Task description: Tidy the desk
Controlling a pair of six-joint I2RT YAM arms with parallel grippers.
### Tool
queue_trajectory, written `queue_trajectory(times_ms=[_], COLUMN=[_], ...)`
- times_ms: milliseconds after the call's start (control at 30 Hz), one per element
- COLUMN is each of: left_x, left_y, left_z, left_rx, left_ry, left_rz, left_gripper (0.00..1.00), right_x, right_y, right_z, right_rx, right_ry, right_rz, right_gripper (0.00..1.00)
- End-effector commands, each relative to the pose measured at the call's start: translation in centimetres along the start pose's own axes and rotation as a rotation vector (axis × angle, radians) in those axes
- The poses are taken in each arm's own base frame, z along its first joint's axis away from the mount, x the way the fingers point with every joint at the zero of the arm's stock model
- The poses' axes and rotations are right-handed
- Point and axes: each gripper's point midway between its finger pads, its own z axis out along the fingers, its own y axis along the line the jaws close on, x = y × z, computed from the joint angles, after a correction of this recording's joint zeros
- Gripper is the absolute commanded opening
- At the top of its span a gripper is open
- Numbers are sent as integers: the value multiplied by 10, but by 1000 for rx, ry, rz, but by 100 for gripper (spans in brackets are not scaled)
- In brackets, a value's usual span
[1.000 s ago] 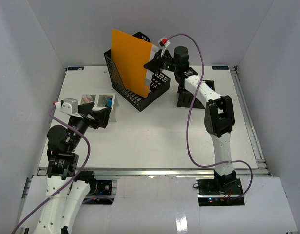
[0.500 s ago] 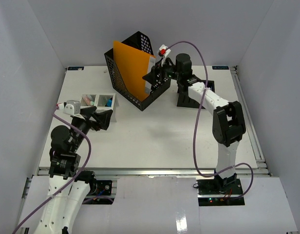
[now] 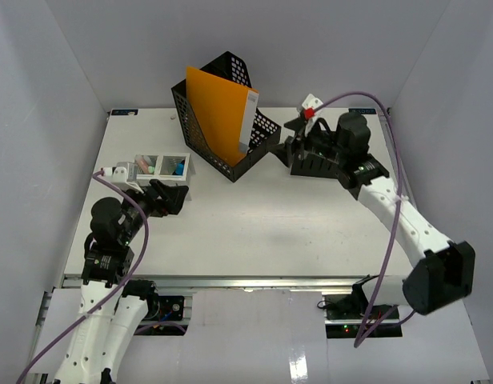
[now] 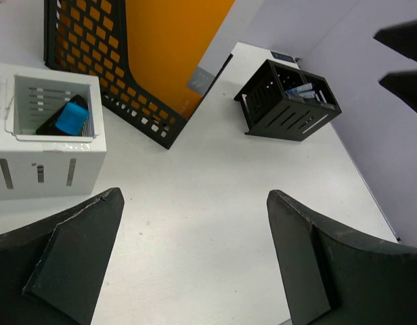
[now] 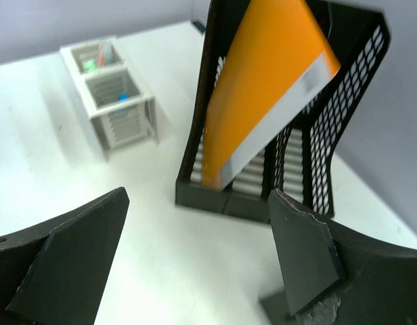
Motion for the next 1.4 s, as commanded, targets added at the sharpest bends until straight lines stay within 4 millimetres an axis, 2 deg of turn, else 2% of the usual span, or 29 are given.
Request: queue_trajectory(times_ms=[0, 33, 100, 167, 267, 333, 367, 500, 733, 1100, 1367], left_x=[4, 4, 5, 5, 8, 11, 14, 20, 26, 30, 33], left_y=[-11, -12, -15, -18, -26, -27, -27, -28, -26, -21, -19], left_z=[-6, -6, -7, -5, -4, -3, -3, -6, -13, -16, -15], left_rx=[37, 47, 68, 92, 140, 157, 168, 189, 195, 181, 180], left_ry=[44, 48, 53, 60, 88, 103, 111, 98, 76, 54, 60], left_rz=[-21, -14, 4, 27, 45, 53, 54, 72, 95, 116, 116], left_gripper=[98, 98, 98, 98, 98, 98, 98, 98, 98, 98, 98], right_x=[28, 46, 61, 60, 83, 88, 97, 107, 111, 106, 112], right_y=[16, 23, 28, 32, 30, 31, 30, 17, -2, -21, -25], right_z=[-47, -54, -73, -89, -108, -118, -125, -147, -177, -197, -208], right_rx=[11, 0, 29, 68, 143, 178, 210, 366, 590, 729, 776], right_ry=[75, 118, 152, 146, 193, 198, 214, 253, 290, 300, 310], right_rz=[-8, 17, 25, 13, 72, 99, 119, 143, 203, 152, 79], right_gripper=[90, 90, 90, 90, 90, 90, 90, 90, 90, 90, 90])
